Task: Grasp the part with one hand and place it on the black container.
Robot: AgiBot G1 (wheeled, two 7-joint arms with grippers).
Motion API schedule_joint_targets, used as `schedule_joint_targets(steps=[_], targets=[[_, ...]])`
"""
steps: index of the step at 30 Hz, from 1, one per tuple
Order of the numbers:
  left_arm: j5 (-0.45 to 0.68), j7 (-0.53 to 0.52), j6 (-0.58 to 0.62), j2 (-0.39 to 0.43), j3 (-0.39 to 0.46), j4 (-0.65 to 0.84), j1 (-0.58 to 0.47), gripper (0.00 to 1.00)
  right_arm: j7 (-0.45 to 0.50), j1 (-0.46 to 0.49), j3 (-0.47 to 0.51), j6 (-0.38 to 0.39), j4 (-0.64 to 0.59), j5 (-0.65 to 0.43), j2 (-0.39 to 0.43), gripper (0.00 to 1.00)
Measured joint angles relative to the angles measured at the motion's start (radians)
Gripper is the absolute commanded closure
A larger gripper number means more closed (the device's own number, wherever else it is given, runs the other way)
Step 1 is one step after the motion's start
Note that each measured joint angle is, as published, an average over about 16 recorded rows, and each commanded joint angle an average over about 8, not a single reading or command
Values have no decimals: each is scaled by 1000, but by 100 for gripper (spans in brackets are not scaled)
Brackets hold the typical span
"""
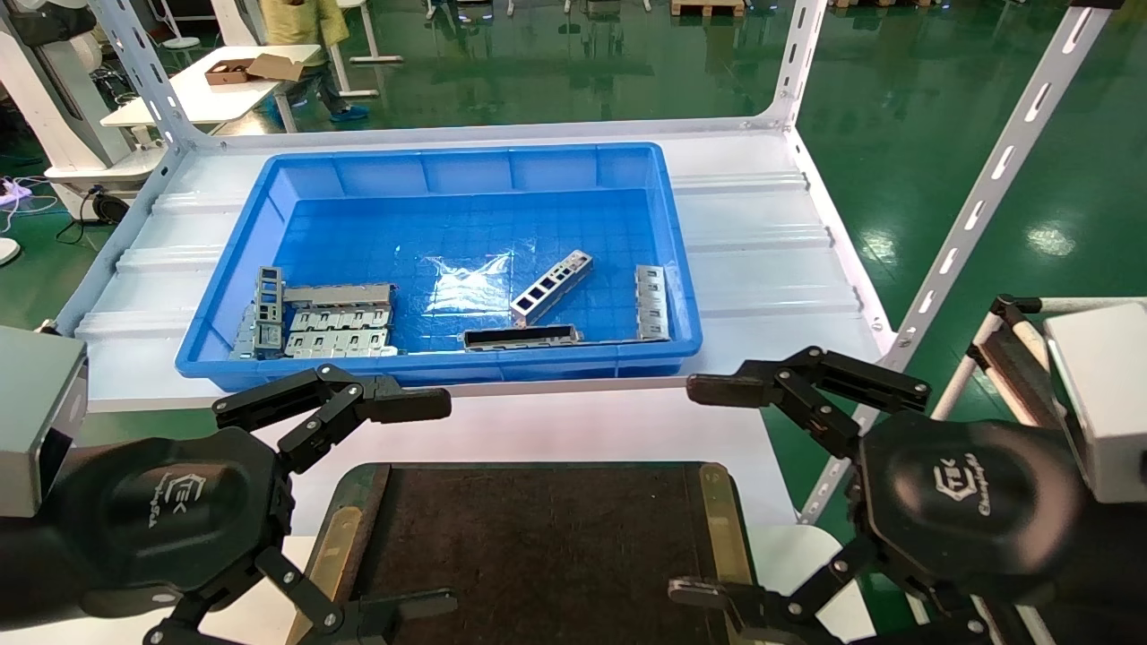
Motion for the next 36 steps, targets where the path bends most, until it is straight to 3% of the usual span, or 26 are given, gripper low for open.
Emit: schedule_joint_targets(steps=[36], targets=[[0, 0, 0, 0, 0, 0, 0, 0, 0, 0, 0, 0, 0, 0, 0, 0]])
